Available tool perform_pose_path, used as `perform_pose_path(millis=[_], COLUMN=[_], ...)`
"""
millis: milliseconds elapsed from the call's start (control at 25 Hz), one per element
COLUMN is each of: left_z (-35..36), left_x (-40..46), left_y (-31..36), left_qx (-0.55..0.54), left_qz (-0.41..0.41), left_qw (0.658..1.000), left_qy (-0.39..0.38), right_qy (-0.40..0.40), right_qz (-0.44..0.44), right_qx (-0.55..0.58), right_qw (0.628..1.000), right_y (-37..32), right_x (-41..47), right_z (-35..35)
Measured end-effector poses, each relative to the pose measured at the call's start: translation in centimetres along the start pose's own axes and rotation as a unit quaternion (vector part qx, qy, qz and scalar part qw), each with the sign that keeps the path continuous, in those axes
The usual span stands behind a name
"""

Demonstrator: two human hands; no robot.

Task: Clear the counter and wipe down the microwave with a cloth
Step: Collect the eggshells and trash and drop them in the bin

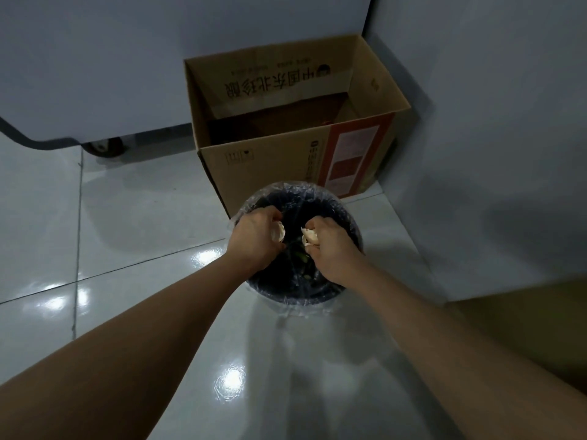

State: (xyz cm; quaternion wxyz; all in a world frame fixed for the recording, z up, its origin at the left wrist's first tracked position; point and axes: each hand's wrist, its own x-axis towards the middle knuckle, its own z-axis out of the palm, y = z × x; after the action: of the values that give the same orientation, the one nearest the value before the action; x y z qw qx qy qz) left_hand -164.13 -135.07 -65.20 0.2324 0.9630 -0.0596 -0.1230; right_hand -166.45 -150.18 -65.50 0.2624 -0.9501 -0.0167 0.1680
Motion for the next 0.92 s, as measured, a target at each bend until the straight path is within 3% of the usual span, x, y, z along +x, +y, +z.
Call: perform_pose_path(millis=[320,480,920], left_z=[1.9,-0.5,-20.6], left_x=[1.5,0.8,-6.1], left_y=[-0.7,0.3,9.8], left_qx=[0.015,0.052,0.084], left_qz=[0.012,0.009,-0.015], left_qw=[1.000,0.998,0.996], left_qy=[-0.010,-0.018,-0.016], right_qy=[-0.076,-0.069,-0.083], right_qz=[-0.005,-0.003,-0.044], right_qx=[-0.032,-0.063,-0.093], right_qw=[0.997,0.996,0.991], right_y=[0.6,-0.1,-11.9], right_x=[1.3,0.1,-9.0], right_z=[1.6,-0.3,-18.0])
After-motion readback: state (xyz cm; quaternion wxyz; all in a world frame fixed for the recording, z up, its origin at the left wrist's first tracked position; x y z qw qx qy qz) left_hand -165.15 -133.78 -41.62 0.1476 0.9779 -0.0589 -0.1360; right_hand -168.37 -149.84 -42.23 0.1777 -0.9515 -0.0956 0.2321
